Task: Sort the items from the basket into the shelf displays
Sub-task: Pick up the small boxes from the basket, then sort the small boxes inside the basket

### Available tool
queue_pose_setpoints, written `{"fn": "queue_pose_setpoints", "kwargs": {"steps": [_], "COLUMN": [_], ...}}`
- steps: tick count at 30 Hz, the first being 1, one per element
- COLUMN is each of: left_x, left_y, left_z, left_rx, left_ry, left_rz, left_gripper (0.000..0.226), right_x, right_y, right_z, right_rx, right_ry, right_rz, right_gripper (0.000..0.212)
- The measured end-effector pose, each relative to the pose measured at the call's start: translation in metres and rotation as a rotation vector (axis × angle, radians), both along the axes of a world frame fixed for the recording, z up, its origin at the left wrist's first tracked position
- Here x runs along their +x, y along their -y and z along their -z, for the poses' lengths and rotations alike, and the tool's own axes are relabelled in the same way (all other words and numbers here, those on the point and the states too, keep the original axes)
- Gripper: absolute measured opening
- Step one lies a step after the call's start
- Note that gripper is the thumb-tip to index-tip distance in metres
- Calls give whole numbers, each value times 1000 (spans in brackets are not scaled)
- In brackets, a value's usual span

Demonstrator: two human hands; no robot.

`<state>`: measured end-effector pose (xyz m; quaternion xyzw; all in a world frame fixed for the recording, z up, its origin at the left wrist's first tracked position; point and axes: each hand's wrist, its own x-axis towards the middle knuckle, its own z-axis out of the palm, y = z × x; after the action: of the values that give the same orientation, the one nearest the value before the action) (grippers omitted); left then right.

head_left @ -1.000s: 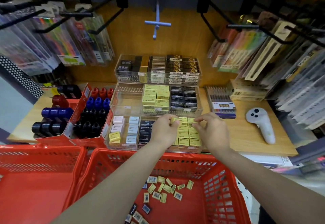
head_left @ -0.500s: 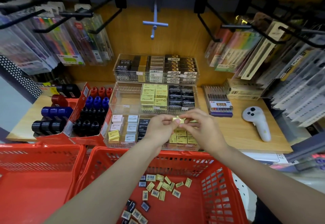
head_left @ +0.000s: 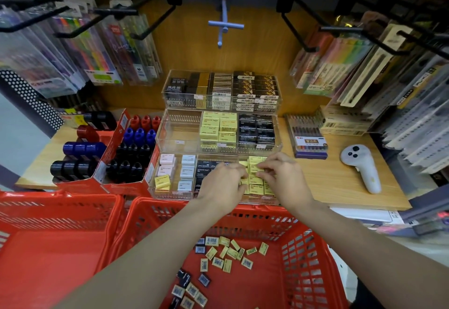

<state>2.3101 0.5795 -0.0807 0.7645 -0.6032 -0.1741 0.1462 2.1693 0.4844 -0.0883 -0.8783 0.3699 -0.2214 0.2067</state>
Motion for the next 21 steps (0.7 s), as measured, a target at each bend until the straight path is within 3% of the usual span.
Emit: {"fn": "queue_pose_setpoints", "kwargs": {"steps": [7,10,14,17,21], "left_x": [1,-4,-12,-18,-17], "left_y": [1,-11,-55,-95,-133], "left_z": [2,-2,-12,4,59], "left_rx": [3,-80,-220,66,494], "left_ry": [-34,-95,-161,-188,-272], "left_rz": [2,-4,71,158,70], "left_gripper": [31,30,17,15,22], "right_x": [2,-2,-28,-54,-77], "right_y": [0,-5,-35,-76,-113], "right_z": [0,-8,-23,-3,60], "right_rx": [47,63,-28,78,436], "right_ry": [-13,20,173,-107,-744], "right_rz": [22,23,-97,-250,-167], "right_gripper": [24,31,11,10,41]}}
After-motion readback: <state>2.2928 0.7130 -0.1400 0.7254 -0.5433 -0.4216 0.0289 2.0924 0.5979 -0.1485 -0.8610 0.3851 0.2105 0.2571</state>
